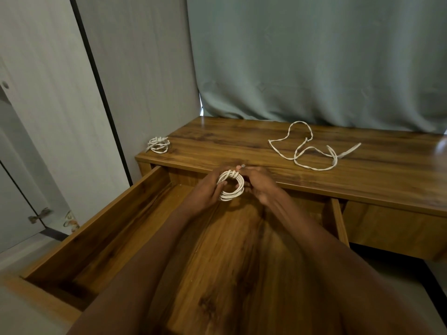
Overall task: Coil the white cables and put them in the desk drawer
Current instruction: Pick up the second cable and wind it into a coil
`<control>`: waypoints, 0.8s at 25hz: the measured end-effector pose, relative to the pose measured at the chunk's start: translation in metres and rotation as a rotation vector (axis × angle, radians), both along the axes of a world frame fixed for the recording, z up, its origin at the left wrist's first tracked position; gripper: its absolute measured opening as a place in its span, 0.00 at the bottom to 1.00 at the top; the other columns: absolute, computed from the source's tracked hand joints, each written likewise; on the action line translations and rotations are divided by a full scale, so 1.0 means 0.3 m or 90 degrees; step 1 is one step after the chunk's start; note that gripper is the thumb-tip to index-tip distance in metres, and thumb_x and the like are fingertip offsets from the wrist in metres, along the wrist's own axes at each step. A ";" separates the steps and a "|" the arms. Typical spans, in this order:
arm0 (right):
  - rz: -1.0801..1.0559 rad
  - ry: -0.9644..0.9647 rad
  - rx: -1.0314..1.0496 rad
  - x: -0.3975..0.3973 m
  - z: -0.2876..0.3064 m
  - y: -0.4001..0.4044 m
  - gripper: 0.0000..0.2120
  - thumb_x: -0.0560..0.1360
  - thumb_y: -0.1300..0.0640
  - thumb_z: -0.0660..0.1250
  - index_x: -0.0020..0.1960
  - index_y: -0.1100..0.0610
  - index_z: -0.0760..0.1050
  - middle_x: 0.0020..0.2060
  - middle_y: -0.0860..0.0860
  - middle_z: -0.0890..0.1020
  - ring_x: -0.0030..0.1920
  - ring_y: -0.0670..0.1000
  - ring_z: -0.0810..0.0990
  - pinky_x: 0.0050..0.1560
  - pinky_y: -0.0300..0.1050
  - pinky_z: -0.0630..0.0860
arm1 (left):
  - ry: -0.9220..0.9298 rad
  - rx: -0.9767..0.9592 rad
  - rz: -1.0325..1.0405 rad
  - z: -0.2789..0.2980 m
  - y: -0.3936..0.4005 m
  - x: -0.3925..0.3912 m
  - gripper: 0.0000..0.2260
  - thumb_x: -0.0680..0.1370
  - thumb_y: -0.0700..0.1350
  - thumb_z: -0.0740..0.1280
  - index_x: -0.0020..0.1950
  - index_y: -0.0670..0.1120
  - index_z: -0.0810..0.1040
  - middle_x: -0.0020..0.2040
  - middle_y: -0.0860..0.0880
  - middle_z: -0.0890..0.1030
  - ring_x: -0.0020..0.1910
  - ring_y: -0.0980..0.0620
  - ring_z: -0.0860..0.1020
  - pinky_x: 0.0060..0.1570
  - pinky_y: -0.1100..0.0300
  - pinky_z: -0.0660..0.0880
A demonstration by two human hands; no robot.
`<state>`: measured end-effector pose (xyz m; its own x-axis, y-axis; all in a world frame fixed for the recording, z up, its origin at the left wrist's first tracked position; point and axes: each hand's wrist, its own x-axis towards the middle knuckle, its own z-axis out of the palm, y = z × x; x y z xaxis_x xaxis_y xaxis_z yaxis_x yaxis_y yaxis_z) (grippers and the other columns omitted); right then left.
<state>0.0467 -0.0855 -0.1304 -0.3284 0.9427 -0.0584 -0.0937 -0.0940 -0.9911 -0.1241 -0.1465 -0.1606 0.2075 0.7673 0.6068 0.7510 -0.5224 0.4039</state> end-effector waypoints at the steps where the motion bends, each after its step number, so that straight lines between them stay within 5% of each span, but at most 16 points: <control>1: 0.014 0.007 -0.023 0.011 0.001 0.006 0.07 0.79 0.57 0.69 0.54 0.60 0.80 0.30 0.48 0.82 0.25 0.43 0.76 0.26 0.37 0.73 | 0.012 0.002 -0.005 -0.007 0.007 -0.004 0.18 0.83 0.43 0.61 0.73 0.42 0.67 0.65 0.47 0.76 0.60 0.61 0.71 0.60 0.76 0.63; 4: -0.034 0.030 -0.017 0.016 -0.005 0.017 0.11 0.76 0.57 0.73 0.57 0.53 0.76 0.41 0.51 0.86 0.30 0.44 0.81 0.29 0.39 0.75 | -0.002 -0.004 0.001 -0.017 0.016 0.007 0.19 0.83 0.45 0.59 0.74 0.43 0.67 0.69 0.45 0.74 0.65 0.54 0.72 0.63 0.73 0.63; 9: -0.099 0.089 0.086 -0.028 -0.043 -0.007 0.12 0.77 0.61 0.72 0.59 0.62 0.79 0.52 0.62 0.85 0.36 0.49 0.82 0.31 0.40 0.79 | -0.075 0.021 0.017 -0.001 -0.013 0.046 0.16 0.85 0.41 0.57 0.73 0.44 0.69 0.65 0.53 0.74 0.63 0.63 0.71 0.61 0.75 0.63; 14: -0.045 -0.068 0.242 -0.051 -0.060 0.009 0.27 0.71 0.65 0.73 0.69 0.54 0.76 0.64 0.53 0.75 0.60 0.50 0.79 0.58 0.46 0.80 | -0.139 0.017 0.072 0.012 0.001 0.041 0.15 0.85 0.42 0.57 0.71 0.45 0.72 0.64 0.48 0.78 0.61 0.54 0.76 0.59 0.65 0.70; 16: -0.016 -0.159 0.316 -0.056 -0.068 0.012 0.30 0.71 0.69 0.72 0.71 0.57 0.74 0.65 0.53 0.75 0.61 0.51 0.79 0.62 0.51 0.78 | -0.139 0.000 0.076 0.004 0.009 0.018 0.15 0.84 0.42 0.57 0.70 0.44 0.72 0.64 0.46 0.78 0.62 0.51 0.77 0.59 0.61 0.71; 20: 0.014 -0.159 0.340 -0.036 -0.081 0.022 0.18 0.75 0.62 0.72 0.65 0.57 0.80 0.56 0.52 0.85 0.56 0.49 0.84 0.61 0.52 0.80 | -0.120 -0.022 0.050 -0.002 0.007 0.001 0.16 0.84 0.46 0.56 0.70 0.45 0.71 0.65 0.48 0.77 0.62 0.53 0.76 0.61 0.56 0.73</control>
<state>0.0360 -0.0788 -0.1545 -0.3855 0.8559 0.3448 0.1445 0.4251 -0.8936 -0.1239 -0.1444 -0.1611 0.0317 0.7978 0.6021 0.6981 -0.4488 0.5579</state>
